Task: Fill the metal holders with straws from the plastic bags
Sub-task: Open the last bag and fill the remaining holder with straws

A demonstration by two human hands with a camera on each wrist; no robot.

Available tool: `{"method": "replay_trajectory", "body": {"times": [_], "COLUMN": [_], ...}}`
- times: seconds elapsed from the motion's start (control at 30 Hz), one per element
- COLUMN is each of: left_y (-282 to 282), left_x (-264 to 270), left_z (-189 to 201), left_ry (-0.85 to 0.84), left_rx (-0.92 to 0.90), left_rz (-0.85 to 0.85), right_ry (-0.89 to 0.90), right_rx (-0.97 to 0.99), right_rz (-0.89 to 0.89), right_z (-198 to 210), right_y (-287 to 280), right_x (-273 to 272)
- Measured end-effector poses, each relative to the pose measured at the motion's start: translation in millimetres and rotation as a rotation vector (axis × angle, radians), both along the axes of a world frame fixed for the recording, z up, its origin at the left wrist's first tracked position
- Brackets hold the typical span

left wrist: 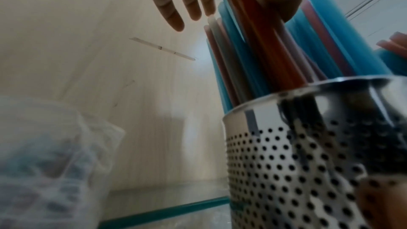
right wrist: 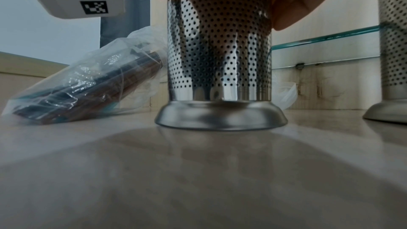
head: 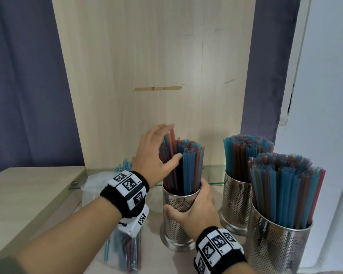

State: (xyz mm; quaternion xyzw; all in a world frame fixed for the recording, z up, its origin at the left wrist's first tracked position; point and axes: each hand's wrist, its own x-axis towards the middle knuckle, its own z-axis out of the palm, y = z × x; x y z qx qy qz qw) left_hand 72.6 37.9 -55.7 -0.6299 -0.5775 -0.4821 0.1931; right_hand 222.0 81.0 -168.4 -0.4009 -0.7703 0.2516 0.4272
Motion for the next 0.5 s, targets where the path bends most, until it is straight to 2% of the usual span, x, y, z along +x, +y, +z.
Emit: {"method": "replay_trajectory", "body": {"times": [0.33, 0.5], "left_y": [-12, -35], "left_x": [-2, -18], "left_z": [-1, 3], "left_ry": [0.079, -0.058], "left_rx": [-0.057, 0.028], "left_rz": [-0.058, -0.066], "right_ry": [-0.004, 0.004], "right_rx": [-0.008, -0.013], "right_rz": [0.004, 0.012], "right_z": [2, 2], "right_y": [-2, -1], "right_x": [3, 3]}}
